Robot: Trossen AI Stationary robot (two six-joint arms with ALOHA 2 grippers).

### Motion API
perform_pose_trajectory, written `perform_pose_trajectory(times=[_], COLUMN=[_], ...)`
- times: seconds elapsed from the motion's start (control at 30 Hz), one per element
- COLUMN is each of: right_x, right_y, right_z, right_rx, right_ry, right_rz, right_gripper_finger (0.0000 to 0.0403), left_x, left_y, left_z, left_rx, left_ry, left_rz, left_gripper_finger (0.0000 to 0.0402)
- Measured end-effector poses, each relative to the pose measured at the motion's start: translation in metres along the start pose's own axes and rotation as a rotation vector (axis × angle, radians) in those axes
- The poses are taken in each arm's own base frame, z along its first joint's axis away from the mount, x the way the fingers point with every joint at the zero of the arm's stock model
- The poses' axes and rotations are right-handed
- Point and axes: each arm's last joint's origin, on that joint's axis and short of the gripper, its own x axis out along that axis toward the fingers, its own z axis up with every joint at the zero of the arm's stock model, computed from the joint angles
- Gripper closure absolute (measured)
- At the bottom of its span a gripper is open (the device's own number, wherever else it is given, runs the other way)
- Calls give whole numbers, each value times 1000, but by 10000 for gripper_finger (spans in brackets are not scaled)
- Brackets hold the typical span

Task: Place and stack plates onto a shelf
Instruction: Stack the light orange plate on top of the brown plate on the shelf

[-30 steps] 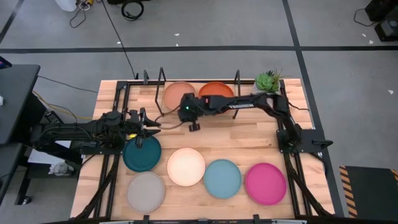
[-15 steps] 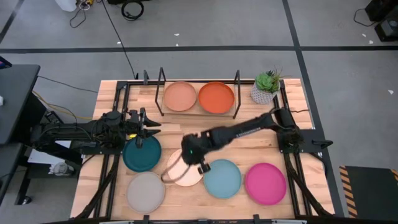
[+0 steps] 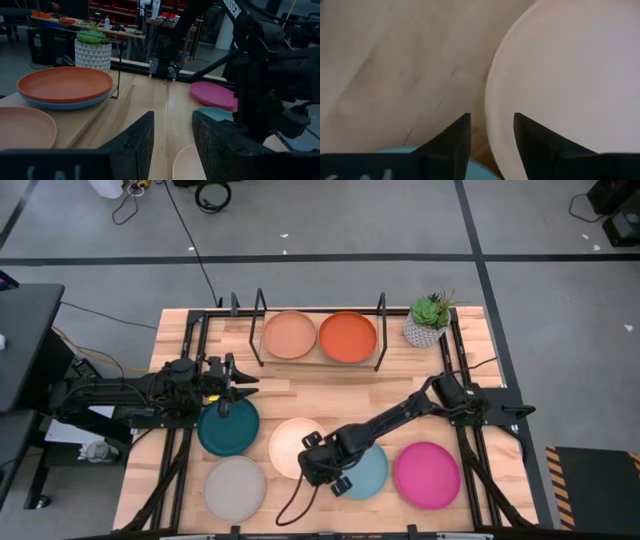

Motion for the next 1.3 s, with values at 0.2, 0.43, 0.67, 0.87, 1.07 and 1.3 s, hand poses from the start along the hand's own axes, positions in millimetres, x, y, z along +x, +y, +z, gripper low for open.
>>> perform_pose_trajectory(times=[0.2,0.43,0.67,0.87,1.07,1.3], right_x=[-1,7,14,14,8,-14], right_y=[0,1,-7,-16,-25,-36], right_z=[-1,-9,-21,-22,-21,-14], right_rx=[-4,-36,-34,-16,-19,-54], right_ry=[12,27,49,46,47,154], right_rz=[-16,-22,-64,-87,-109,-203], right_gripper_finger=[231,265,294,326,386,380], left_x=[0,0,0,0,0,0], left_y=[0,1,1,1,1,1], left_z=[1,1,1,1,1,1], left_rx=[2,5,5,4,26,28], left_ry=[-10,-18,-18,-18,-17,-17], left_rz=[2,42,43,43,44,44], left_gripper_finger=[260,260,260,260,260,260])
